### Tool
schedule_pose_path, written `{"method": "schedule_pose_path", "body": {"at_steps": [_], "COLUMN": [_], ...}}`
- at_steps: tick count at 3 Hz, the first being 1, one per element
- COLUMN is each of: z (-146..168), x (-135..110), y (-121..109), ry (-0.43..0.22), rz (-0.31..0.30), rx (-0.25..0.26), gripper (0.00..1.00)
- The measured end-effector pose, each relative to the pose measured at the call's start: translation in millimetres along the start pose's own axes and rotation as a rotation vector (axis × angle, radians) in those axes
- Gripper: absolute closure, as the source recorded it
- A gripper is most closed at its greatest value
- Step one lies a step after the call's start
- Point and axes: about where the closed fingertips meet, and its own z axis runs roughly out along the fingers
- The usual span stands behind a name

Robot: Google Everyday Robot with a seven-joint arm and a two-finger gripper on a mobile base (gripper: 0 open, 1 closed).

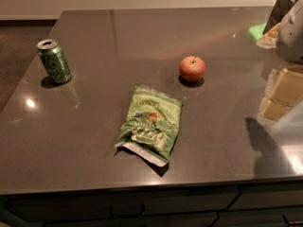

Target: Move apple near green can

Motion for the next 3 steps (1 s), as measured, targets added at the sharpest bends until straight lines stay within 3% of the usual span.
{"method": "schedule_pose_path", "body": {"at_steps": [1, 2, 3], "z": [0, 8, 30], "x": [0, 0, 4], "y": [0, -14, -44], "ry": [0.0, 0.0, 0.018], "rz": [0.0, 0.054, 0.141], "rx": [0.0, 0.027, 0.055], "gripper": [0.0, 0.0, 0.0]}}
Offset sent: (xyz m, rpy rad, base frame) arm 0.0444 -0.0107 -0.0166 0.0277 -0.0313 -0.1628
